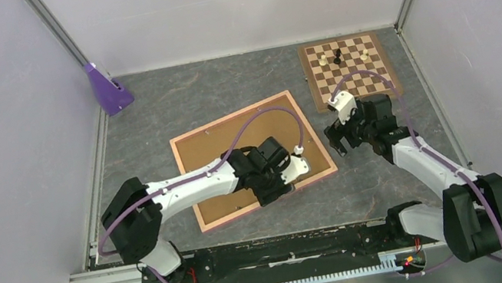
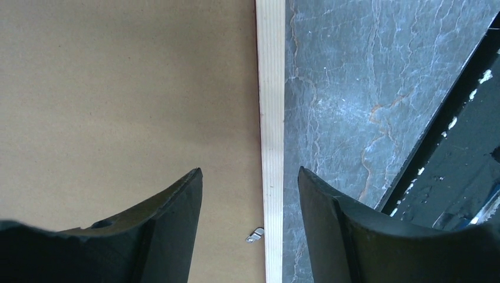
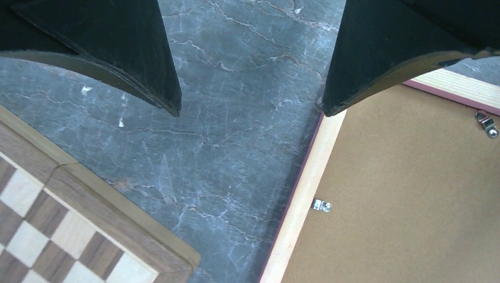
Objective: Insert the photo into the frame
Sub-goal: Turn over the photo frame at the center of the board.
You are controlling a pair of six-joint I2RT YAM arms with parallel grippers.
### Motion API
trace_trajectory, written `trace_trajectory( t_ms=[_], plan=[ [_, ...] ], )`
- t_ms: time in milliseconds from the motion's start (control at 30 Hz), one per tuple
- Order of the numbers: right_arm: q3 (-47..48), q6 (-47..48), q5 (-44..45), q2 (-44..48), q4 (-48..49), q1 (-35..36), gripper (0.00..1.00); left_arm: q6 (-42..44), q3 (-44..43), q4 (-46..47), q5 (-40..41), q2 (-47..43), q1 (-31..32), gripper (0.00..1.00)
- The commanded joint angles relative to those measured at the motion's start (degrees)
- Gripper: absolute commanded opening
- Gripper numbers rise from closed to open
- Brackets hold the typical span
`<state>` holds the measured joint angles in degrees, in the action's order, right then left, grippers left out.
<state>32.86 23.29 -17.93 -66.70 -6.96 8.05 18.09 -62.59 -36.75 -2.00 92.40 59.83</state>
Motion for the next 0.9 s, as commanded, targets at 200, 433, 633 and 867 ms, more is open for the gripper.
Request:
trace_trajectory(
  t_ms=[200,433,633,867],
  plan=[
    [-1.04,-2.19,2.99,6.49,1.01,-2.46,0.92,1.01,2.07,3.18,-0.97,1.80,1.40,0.63],
    [-1.57,-2.55,1.75,6.90,0.61,-4.13,0.91,1.31,1.77,3.27,-1.06,4.12,1.49,0.66],
    [-1.57,-2.57,0.92,6.52,0.46,-4.89,0.90,1.16,1.77,3.27,-1.61,5.48,1.47,0.63],
    [-1.66,-2.68,0.56,6.15,0.41,-5.59,0.90,0.92,1.94,2.76,-2.39,5.29,1.50,0.53]
  ],
)
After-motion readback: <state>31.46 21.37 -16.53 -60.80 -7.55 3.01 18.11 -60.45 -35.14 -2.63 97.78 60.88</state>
